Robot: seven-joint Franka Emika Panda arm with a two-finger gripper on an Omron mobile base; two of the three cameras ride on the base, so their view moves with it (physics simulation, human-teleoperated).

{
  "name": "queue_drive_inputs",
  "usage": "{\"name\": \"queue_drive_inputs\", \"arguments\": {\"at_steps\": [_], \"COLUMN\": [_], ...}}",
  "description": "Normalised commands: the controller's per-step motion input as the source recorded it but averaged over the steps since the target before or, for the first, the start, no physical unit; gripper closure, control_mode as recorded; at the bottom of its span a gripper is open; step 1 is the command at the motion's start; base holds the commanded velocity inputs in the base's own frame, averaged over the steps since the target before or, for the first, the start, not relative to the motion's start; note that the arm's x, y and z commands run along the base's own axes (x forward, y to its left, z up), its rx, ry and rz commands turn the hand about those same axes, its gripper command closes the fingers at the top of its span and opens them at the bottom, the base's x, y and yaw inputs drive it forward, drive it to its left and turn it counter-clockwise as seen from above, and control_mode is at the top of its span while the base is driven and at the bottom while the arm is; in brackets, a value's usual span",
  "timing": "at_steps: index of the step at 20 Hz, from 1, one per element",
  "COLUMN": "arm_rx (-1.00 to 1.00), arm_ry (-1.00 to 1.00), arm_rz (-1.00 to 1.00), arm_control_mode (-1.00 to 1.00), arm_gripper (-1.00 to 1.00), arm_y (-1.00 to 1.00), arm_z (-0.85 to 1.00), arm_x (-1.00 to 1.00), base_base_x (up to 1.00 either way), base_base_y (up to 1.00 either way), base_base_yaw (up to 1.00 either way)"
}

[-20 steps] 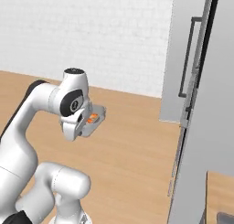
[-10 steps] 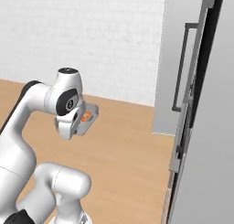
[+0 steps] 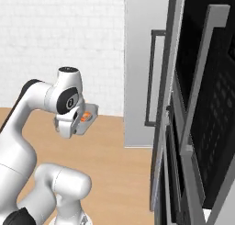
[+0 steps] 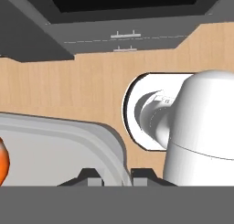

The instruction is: Take the meat container that has the shrimp and place it on the second highest rack of the freezer. Then take the vegetable container that has the cucumbers and place it on the highest rack of the freezer.

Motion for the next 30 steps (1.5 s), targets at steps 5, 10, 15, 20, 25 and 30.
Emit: {"name": "queue_drive_inputs", "arguments": {"at_steps": [5,10,15,20,25,30], "arm_rx": [0.0,0.0,0.0,0.0,0.0,0.0], "arm_ry": [0.0,0.0,0.0,0.0,0.0,0.0], "arm_rz": [0.0,0.0,0.0,0.0,0.0,0.0], "arm_control_mode": [1.0,1.0,1.0,1.0,1.0,1.0], "arm_gripper": [1.0,1.0,1.0,1.0,1.0,1.0], "arm_y": [0.0,0.0,0.0,0.0,0.0,0.0], "arm_z": [0.0,0.0,0.0,0.0,0.0,0.0], "arm_x": [0.0,0.0,0.0,0.0,0.0,0.0], "base_base_x": [1.0,1.0,0.88,0.73,0.6,0.35], "base_base_y": [0.7,0.8,0.78,0.72,0.71,0.39], "base_base_yaw": [-0.46,-0.47,-0.48,-0.49,-0.46,-0.45]}}
